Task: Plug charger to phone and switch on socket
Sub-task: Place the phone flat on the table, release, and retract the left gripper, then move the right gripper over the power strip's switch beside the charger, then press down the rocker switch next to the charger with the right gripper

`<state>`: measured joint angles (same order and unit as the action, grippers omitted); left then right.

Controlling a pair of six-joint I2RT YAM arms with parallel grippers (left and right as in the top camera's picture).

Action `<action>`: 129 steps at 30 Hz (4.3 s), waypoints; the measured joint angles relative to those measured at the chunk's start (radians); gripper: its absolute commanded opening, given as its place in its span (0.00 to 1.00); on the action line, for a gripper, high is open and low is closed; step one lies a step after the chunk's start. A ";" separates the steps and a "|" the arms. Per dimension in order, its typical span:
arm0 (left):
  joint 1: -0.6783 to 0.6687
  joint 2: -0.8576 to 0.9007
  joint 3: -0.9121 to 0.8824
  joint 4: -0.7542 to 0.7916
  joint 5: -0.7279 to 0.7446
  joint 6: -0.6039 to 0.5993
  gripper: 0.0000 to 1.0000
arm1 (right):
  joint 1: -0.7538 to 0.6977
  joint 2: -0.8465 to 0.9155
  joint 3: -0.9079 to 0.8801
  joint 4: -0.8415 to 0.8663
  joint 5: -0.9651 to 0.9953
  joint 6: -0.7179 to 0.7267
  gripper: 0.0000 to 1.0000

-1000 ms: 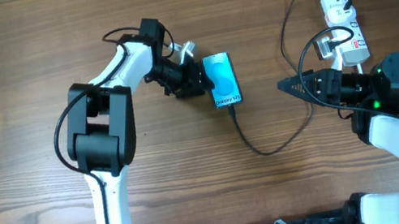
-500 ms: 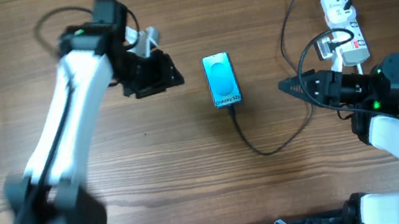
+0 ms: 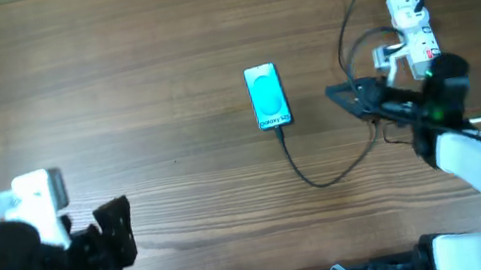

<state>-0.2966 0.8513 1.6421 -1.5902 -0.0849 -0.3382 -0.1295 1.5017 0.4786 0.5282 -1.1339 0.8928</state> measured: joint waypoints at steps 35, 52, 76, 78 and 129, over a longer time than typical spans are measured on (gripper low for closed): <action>0.000 -0.329 -0.200 -0.055 -0.218 -0.177 1.00 | -0.257 0.519 1.168 -1.396 0.951 -0.225 0.05; 0.000 -0.329 -0.200 -0.055 -0.218 -0.177 1.00 | -0.205 0.645 1.172 -1.293 0.960 0.083 0.05; 0.000 -0.329 -0.200 -0.055 -0.217 -0.177 1.00 | -0.214 0.691 1.181 -1.237 0.977 0.109 0.05; 0.000 -0.329 -0.200 -0.055 -0.217 -0.177 1.00 | -0.214 0.691 1.181 -1.237 0.977 0.105 0.04; 0.000 -0.329 -0.200 -0.055 -0.217 -0.177 1.00 | -0.252 0.746 1.370 -1.435 0.869 0.117 0.05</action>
<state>-0.2966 0.5224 1.4425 -1.6455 -0.3019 -0.5152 -0.3813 2.2478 1.8484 -0.9066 -0.2649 1.0096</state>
